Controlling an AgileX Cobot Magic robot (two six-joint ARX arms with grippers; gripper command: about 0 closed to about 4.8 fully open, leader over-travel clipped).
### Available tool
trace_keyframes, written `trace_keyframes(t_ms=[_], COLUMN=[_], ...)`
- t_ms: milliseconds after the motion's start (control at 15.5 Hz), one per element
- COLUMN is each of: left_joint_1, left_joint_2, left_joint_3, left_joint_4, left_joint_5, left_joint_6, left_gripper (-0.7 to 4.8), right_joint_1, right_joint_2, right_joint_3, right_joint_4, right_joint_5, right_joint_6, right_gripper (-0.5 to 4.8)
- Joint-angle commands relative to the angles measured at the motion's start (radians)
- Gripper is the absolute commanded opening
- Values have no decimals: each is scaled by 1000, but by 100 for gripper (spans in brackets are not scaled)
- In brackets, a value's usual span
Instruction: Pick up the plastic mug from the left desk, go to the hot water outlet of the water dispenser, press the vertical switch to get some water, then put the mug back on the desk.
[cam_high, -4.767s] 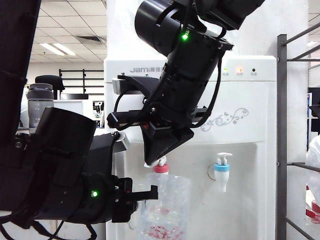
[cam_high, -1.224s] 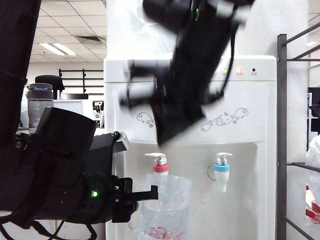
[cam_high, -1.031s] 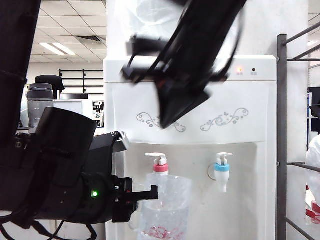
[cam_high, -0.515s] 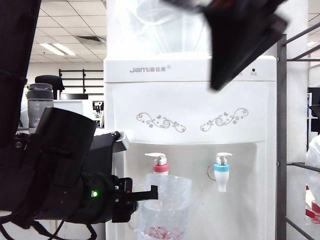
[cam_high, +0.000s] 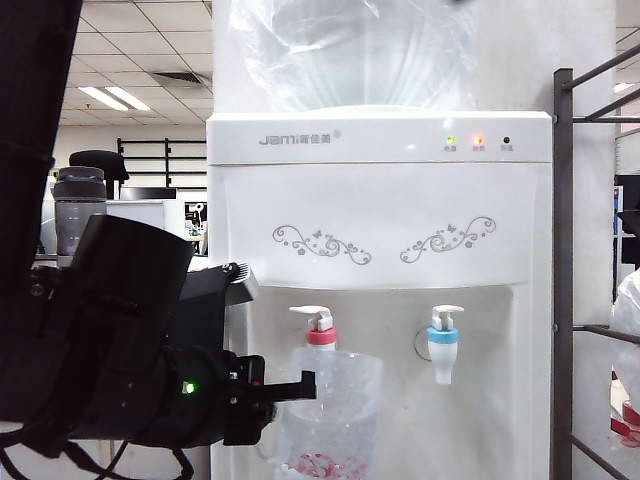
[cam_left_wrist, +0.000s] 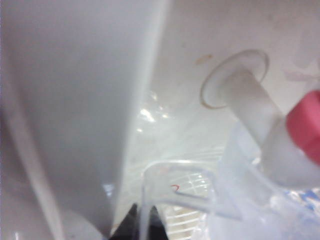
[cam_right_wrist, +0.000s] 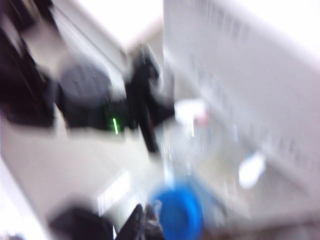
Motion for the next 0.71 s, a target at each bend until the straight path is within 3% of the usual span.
trace_keyframes(t_ms=[64, 709], left_joint_1=[0, 0], left_joint_2=[-14, -14], left_joint_3=[4, 4], left_joint_4=[63, 63], left_joint_5=[-3, -3], left_joint_6=[-6, -7], left_gripper=[-5, -5], right_joint_1=[1, 0], right_joint_2=[-119, -219], right_joint_3=[-117, -144], right_joint_4=[93, 11], right_joint_5=[-78, -124], right_joint_6=[0, 0], right_gripper=[-5, -5])
